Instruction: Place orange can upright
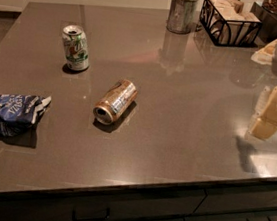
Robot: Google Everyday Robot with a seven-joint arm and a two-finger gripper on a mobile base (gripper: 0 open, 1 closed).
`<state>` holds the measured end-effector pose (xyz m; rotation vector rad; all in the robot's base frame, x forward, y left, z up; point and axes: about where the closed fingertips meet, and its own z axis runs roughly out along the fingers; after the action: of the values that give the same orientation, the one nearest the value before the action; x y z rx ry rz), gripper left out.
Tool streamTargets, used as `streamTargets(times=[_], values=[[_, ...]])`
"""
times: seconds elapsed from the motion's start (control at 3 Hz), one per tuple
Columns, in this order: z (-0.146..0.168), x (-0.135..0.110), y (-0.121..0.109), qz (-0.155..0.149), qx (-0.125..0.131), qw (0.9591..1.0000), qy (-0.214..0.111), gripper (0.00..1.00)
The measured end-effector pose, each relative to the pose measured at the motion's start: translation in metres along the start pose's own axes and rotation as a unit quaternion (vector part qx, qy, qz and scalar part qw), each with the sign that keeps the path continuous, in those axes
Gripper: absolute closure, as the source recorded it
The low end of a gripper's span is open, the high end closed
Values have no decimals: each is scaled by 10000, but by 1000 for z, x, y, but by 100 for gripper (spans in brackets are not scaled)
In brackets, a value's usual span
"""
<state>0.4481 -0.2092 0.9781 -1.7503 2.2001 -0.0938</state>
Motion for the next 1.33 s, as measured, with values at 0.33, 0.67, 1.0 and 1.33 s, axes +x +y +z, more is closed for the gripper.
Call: streamTargets(times=[0.33, 0.67, 1.0, 1.33], values=[[13, -33, -21, -317, -98, 9992, -219, 0], [33, -76, -39, -911, -276, 9940, -533, 0], [52, -123, -42, -1748, -465, 9788, -965, 0], [72, -165, -28, -2585, -632, 9573, -1128, 0]])
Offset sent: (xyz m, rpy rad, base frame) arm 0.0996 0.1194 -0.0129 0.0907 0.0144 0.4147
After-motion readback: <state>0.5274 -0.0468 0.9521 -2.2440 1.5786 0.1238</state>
